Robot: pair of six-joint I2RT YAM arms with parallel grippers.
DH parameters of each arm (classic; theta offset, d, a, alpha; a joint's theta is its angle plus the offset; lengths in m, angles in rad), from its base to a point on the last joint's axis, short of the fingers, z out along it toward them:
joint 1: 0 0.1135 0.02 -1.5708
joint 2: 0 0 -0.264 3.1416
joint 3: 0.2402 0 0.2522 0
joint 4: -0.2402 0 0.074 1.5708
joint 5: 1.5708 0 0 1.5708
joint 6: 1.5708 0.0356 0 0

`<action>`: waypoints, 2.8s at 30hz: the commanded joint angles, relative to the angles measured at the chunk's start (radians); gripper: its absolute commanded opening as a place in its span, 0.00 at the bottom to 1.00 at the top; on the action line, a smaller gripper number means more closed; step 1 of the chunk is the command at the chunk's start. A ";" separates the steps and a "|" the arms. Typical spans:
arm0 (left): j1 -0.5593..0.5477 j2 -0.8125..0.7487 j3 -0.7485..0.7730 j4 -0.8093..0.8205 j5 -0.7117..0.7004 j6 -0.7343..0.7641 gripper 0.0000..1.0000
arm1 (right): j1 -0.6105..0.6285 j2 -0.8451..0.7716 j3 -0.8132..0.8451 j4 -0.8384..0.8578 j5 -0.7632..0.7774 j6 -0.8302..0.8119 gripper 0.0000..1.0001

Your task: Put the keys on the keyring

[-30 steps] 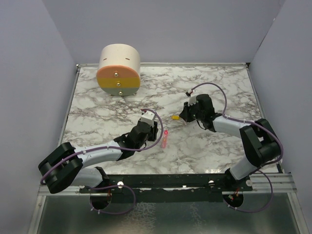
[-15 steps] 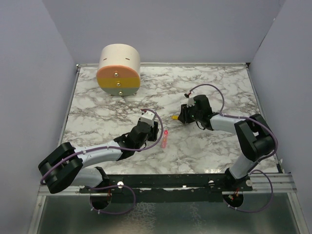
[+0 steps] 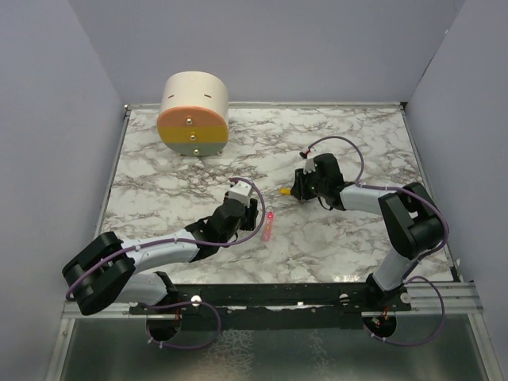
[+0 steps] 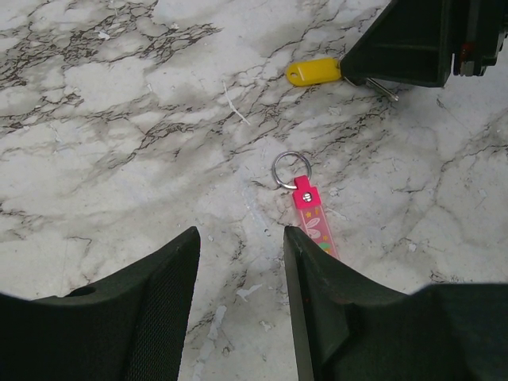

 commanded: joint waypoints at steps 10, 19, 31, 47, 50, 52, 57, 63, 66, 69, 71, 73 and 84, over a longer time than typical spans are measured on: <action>-0.005 -0.017 -0.010 0.025 -0.027 0.012 0.50 | 0.004 0.002 0.022 0.007 0.025 0.001 0.09; -0.005 -0.014 -0.005 0.024 -0.022 0.010 0.50 | 0.004 -0.091 -0.034 0.056 0.032 -0.004 0.01; -0.006 -0.020 -0.006 0.024 -0.009 0.002 0.50 | 0.004 -0.213 -0.092 0.086 0.015 -0.014 0.01; -0.007 0.035 0.012 0.049 0.070 -0.015 0.59 | 0.010 -0.304 -0.114 0.053 0.008 -0.011 0.01; -0.008 0.084 0.031 0.058 0.090 -0.025 0.60 | 0.012 -0.322 -0.116 0.034 0.010 -0.010 0.01; -0.014 0.119 0.046 0.063 0.093 -0.028 0.60 | 0.012 -0.331 -0.117 0.027 0.014 -0.008 0.01; -0.031 0.205 0.104 0.064 0.085 -0.021 0.60 | 0.014 -0.353 -0.120 0.010 0.017 -0.005 0.01; -0.038 0.273 0.159 0.064 0.081 -0.013 0.60 | 0.014 -0.355 -0.126 -0.002 0.014 -0.002 0.01; -0.043 0.296 0.171 0.064 0.088 -0.016 0.60 | 0.013 -0.357 -0.126 -0.004 0.017 -0.003 0.01; -0.047 0.320 0.180 0.063 0.089 -0.017 0.60 | 0.014 -0.359 -0.128 -0.001 0.017 -0.002 0.01; -0.051 0.336 0.187 0.063 0.085 -0.014 0.60 | 0.014 -0.359 -0.129 -0.001 0.017 -0.003 0.01; -0.055 0.349 0.192 0.063 0.076 -0.013 0.59 | 0.014 -0.360 -0.129 -0.001 0.019 -0.002 0.01; -0.078 0.417 0.224 0.063 0.008 0.006 0.56 | 0.014 -0.365 -0.130 0.002 0.022 0.000 0.01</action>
